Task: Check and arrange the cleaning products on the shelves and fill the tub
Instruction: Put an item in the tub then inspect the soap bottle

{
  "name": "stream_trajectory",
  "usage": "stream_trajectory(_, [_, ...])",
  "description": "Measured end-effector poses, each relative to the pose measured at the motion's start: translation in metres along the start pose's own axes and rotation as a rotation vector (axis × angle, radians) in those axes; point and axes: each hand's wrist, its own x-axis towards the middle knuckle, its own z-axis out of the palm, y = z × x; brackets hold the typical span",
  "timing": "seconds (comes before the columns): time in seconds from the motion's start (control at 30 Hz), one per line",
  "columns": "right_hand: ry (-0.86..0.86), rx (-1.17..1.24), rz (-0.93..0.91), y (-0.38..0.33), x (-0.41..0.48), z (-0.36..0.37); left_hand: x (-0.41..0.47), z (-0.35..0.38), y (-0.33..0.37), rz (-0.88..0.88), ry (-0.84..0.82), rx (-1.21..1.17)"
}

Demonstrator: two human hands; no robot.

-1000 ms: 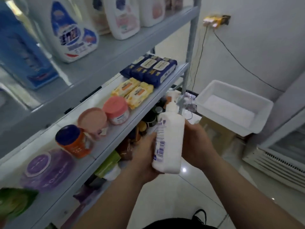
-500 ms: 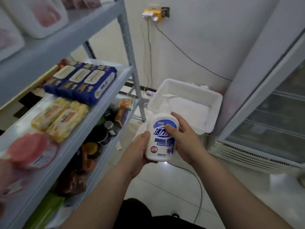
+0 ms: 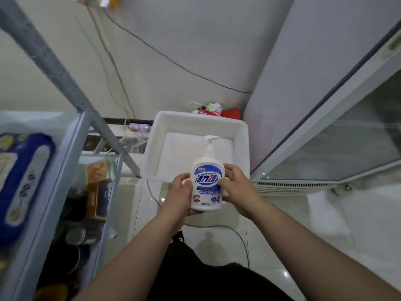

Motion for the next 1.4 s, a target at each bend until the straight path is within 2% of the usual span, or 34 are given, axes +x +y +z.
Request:
stream_trajectory(0.17, [0.147, 0.063, 0.067, -0.007, 0.058, 0.0, 0.069, 0.008, 0.042, -0.082, -0.084, 0.168])
stream_trajectory(0.33, [0.222, 0.047, 0.136, -0.004, 0.11, -0.014, 0.124, 0.038, 0.055, -0.133, -0.129, 0.201])
stream_trajectory(0.6, [0.198, -0.07, 0.281, 0.008, 0.219, -0.053, 0.22, 0.097, 0.053, -0.237, -0.134, 0.289])
stream_trajectory(0.83, [0.203, -0.275, 0.396, 0.05, 0.323, -0.078, 0.317, 0.135, 0.014, -0.349, -0.182, 0.315])
stream_trajectory(1.13, [0.267, -0.379, 0.522, 0.104, 0.409, -0.086, 0.403, 0.159, -0.03, -0.338, -0.232, 0.376])
stream_trajectory(1.3, [0.23, -0.465, 0.52, 0.111, 0.42, -0.08, 0.42, 0.155, -0.041, -0.308, -0.245, 0.403])
stream_trajectory(1.4, [0.242, -0.492, 0.486, 0.109, 0.411, -0.075, 0.415, 0.145, -0.037, -0.257, -0.294, 0.528])
